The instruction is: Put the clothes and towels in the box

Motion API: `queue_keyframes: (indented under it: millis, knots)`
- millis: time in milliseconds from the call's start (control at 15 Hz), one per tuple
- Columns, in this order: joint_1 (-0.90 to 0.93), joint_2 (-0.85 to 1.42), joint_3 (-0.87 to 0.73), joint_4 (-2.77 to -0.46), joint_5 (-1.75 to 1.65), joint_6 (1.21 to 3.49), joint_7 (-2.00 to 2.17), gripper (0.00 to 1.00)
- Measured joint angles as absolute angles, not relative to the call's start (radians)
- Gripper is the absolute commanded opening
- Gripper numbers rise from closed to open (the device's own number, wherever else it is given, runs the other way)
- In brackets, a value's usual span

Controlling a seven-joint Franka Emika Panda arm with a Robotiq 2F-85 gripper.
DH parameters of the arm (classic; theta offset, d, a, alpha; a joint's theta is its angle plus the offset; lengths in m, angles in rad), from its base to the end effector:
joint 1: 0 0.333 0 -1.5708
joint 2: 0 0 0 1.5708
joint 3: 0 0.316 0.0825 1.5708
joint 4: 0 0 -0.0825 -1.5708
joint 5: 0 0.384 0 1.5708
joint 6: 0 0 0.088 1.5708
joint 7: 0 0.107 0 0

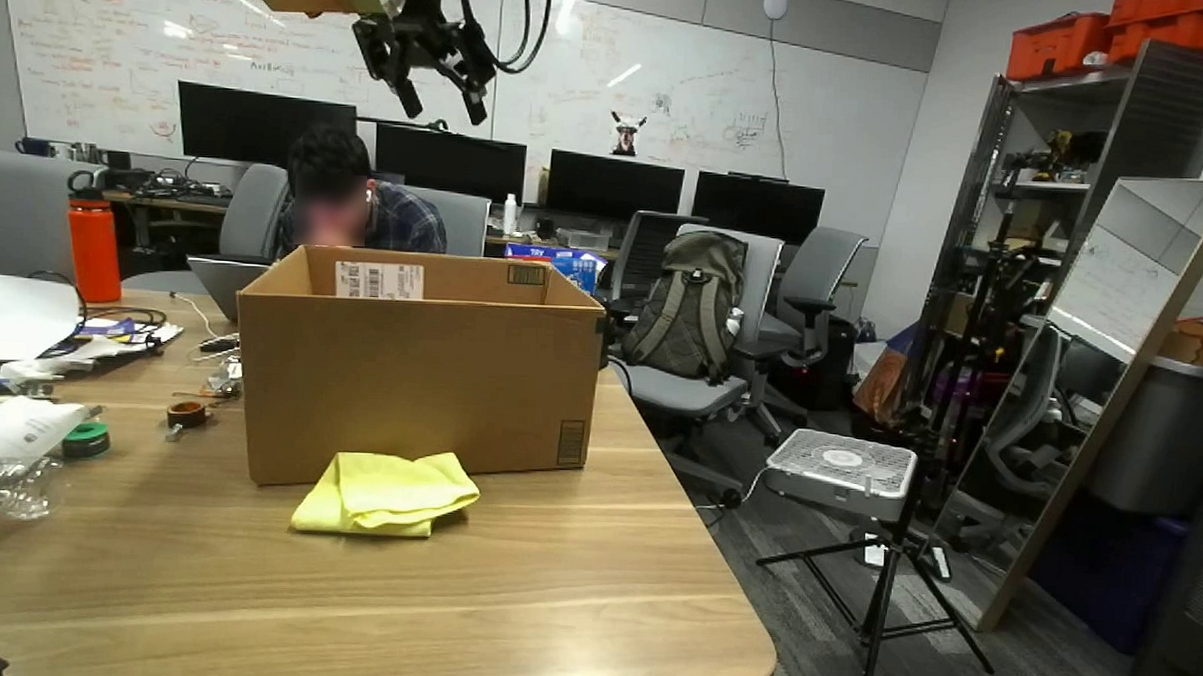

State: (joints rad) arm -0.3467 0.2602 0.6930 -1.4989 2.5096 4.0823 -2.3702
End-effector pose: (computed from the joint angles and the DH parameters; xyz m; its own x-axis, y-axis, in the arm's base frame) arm 0.5231 0.0563 0.5320 0.7715 -0.1790 0.6106 -0.2463 -0.9688 0.0272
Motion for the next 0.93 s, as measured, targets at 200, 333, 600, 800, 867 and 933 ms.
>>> queue_keyframes:
  millis: [200, 333, 600, 800, 867, 933]
  knots:
    - [-0.485, 0.266, 0.818, -1.526, 2.509, 4.087, -2.448, 1.0]
    - [-0.55, 0.267, 0.867, -1.546, 2.509, 4.09, -2.491, 1.0]
    - [-0.651, 0.267, 0.939, -1.592, 2.509, 4.092, -2.563, 1.0]
    - [-0.718, 0.27, 0.998, -1.63, 2.509, 4.092, -2.603, 1.0]
    - [-0.738, 0.272, 1.019, -1.643, 2.509, 4.092, -2.613, 1.0]
    - [-0.757, 0.274, 1.04, -1.656, 2.509, 4.092, -2.622, 1.0]
